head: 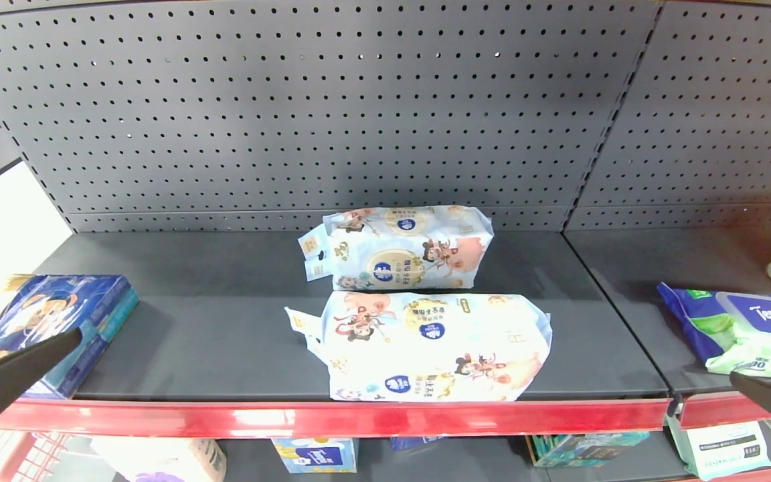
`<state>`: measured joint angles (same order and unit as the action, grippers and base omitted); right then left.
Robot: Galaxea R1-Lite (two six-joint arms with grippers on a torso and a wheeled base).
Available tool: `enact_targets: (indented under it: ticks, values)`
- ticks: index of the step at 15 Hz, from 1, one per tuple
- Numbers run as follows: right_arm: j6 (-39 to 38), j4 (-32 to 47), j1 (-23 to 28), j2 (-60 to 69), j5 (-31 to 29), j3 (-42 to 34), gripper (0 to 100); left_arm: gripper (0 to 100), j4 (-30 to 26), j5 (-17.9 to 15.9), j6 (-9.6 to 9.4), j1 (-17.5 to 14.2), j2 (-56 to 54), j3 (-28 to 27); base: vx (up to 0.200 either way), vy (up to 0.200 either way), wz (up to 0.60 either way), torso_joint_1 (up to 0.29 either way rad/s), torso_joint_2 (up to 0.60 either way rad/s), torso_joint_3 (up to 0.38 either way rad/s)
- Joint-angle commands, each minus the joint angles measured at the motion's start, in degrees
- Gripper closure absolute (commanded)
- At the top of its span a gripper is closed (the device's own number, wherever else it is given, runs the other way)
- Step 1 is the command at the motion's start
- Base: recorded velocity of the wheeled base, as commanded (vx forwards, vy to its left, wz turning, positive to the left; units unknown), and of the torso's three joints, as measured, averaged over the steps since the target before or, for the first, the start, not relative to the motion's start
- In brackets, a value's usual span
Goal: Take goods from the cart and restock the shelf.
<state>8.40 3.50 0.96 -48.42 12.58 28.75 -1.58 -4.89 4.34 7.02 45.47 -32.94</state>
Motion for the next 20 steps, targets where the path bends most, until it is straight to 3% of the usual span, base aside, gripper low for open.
enact_targets:
  ticks: [1,3,5,11,20]
  values:
    - [-1.0,-0.1,-9.0,-8.5,-1.8,3.1,0,0,-0.7,0.1,-0.12,0.0,-1.6,0.3,0.0,0.0,0.0,0.0,0.0,0.0]
    - [-2.9,-0.2,-17.7,-12.6,-3.3,3.8,0,0,-1.4,0.7,-1.97,0.0,-2.3,0.4,0.0,0.0,0.0,0.0,0.0,0.0]
    - [-3.8,-0.3,-22.1,-19.3,-6.7,6.1,0,0,-1.5,0.8,-2.49,0.0,-2.7,0.4,0.0,0.0,0.0,0.0,0.0,0.0]
    - [-5.8,-0.4,-24.5,-32.0,-14.6,13.4,0,0,-1.2,0.9,-2.49,-0.1,-2.7,0.4,0.0,0.0,0.0,0.0,0.0,0.0]
    - [-7.6,-0.4,-27.5,-38.2,-16.4,20.2,0,0,-1.1,0.9,-2.41,-0.1,-3.5,1.9,0.0,0.0,0.0,0.0,0.0,0.0]
